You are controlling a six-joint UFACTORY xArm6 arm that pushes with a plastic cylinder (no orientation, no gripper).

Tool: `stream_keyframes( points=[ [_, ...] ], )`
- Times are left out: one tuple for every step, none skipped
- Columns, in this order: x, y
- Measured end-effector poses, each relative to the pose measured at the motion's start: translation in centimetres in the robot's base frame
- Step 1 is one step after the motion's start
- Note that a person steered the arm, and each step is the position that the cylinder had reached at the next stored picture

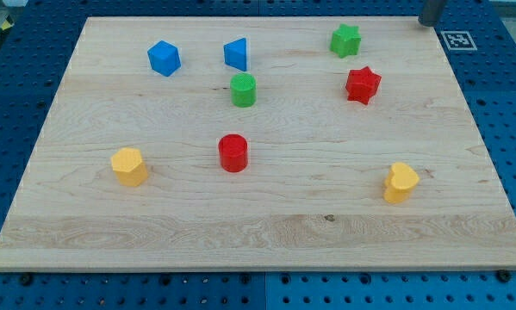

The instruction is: Point at the yellow heart

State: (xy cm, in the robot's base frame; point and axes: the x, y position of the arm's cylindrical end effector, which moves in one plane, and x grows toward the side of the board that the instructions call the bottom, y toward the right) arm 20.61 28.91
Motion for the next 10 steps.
stream_keyframes(
  points=[
    [0.0,0.0],
    [0.4,0.0],
    [0.5,0.0],
    [0.5,0.0],
    [0.7,0.0],
    [1.4,-0.2],
    [2.8,-0.8],
    [5.1,-2.1],
    [8.0,-3.2],
    [9.3,-3.7]
  ],
)
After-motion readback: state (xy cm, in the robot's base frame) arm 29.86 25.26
